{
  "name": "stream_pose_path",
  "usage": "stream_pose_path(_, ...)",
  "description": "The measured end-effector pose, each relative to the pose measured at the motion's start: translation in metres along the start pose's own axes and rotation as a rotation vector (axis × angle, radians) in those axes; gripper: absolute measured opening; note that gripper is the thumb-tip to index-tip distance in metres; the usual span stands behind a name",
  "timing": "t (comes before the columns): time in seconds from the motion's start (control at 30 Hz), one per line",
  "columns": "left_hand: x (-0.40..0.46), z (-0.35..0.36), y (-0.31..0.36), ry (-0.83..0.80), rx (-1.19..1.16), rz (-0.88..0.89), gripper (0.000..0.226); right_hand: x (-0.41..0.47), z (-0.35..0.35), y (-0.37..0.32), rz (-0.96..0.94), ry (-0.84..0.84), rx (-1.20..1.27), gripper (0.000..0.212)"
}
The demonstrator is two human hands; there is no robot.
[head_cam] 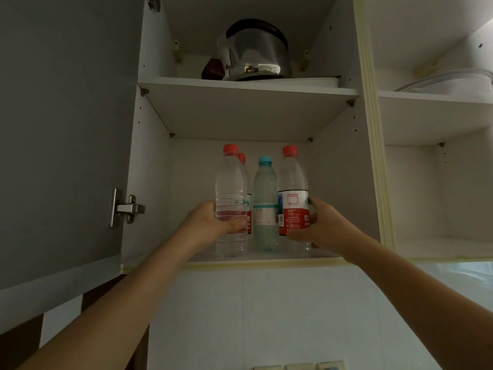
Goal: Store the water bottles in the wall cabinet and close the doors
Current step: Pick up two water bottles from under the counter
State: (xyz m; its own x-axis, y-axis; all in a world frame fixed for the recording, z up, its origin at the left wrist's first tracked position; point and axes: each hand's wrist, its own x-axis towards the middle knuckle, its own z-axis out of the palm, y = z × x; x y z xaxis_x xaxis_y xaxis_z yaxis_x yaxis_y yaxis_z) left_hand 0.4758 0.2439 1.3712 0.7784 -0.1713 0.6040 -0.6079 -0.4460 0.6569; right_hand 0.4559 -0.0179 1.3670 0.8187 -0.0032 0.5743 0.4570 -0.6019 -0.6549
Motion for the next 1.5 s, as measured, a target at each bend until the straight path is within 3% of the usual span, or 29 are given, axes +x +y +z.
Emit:
stream_pose_path(0.4, 0.029, 0.030, -0.003, 0.049, 0.044, -0.045, 0.022, 0.020, 0.020, 0.007, 0.045, 0.060, -0.024, 0.071)
stream_pose_path(0.63, 0.026, 0.040, -0.003, 0.129, 0.015, -0.065, 0.043, 0.019, 0.025, 0.010, 0.041, 0.098, -0.067, 0.067)
stream_pose_path(0.8, 0.023, 0.035, 0.002, 0.098, 0.049, -0.112, 0.026, 0.004, 0.012, 0.009, 0.005, 0.060, -0.266, 0.067)
stream_pose_path(0.87, 0.016, 0.030, 0.006, 0.163, 0.035, -0.142, 0.033, -0.010, 0.004, 0.009, -0.009, 0.114, -0.271, 0.072)
stream_pose_path(0.97, -0.001, 0.028, 0.019, 0.336, 0.067, -0.136, 0.062, -0.036, -0.008, 0.011, -0.026, 0.206, -0.249, 0.069)
stream_pose_path(1.03, -0.019, 0.031, 0.035, 0.408, 0.031, -0.106, 0.058, -0.057, -0.017, 0.011, -0.023, 0.238, -0.239, 0.059)
stream_pose_path(1.13, -0.052, 0.045, 0.060, 0.455, -0.051, -0.091, 0.034, -0.097, -0.034, 0.014, -0.017, 0.241, -0.205, 0.049)
stream_pose_path(1.23, -0.098, 0.072, 0.085, 0.394, -0.168, -0.087, 0.007, -0.145, -0.052, 0.018, -0.034, 0.227, -0.178, 0.043)
stream_pose_path(1.5, -0.235, 0.173, 0.102, 0.180, -0.180, -0.094, 0.017, -0.285, -0.074, 0.063, 0.040, 0.126, -0.126, 0.009)
